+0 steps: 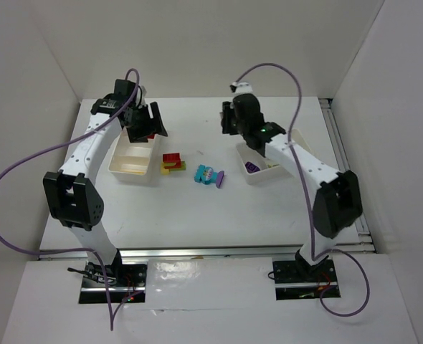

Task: Sort the legos into containers by color

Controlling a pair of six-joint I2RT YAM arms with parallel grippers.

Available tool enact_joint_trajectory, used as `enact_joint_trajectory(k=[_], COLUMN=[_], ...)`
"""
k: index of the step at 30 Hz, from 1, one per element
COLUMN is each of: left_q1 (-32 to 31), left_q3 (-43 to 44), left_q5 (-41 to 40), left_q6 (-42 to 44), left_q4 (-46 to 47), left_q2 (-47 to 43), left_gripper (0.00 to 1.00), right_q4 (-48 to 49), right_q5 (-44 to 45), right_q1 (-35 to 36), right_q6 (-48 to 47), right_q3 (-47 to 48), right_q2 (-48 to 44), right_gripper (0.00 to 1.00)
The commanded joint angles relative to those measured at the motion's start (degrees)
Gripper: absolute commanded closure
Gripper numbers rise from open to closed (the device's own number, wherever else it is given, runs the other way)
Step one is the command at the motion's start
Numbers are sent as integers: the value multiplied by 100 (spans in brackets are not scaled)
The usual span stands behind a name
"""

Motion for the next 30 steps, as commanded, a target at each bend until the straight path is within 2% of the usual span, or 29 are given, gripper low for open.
enact_joint_trajectory(k=[1, 7, 12, 18, 21, 22, 26, 29, 30], left_q1=[-54, -159, -212, -212, -212, -212, -212, -212, -212], left_q3=[-91, -30, -30, -30, 23, 23, 23, 23, 23], left_q5=[183, 236, 184, 183, 183, 183, 183, 131, -9], left_q6=[91, 144, 144, 144, 144, 144, 144, 92, 91], left_q4=[85, 85, 85, 85, 85, 85, 85, 85, 85], left_q2=[-126, -20, -20, -73, -73, -73, -73, -134, -134], left_gripper=[17, 17, 17, 17, 17, 17, 17, 17, 17], right_q4=[-167, -406, -336, -423, -423, -476, -406, -100, -37], right_q5=[715, 655, 602, 690, 803, 804, 909, 814, 734], right_q1=[-244, -597, -597, -650, -650, -650, -650, -362, -273], right_q6=[518, 844, 844, 695, 642, 642, 695, 599, 476], right_q3=[-835, -1697, -1838, -1645, -1584, -1531, -1583, -1742, -1794], right_q2=[-689, -1095, -929, -639, -638, -638, -962, -1402, -1472], right_gripper=[81, 81, 78, 47, 35, 34, 35, 52, 53])
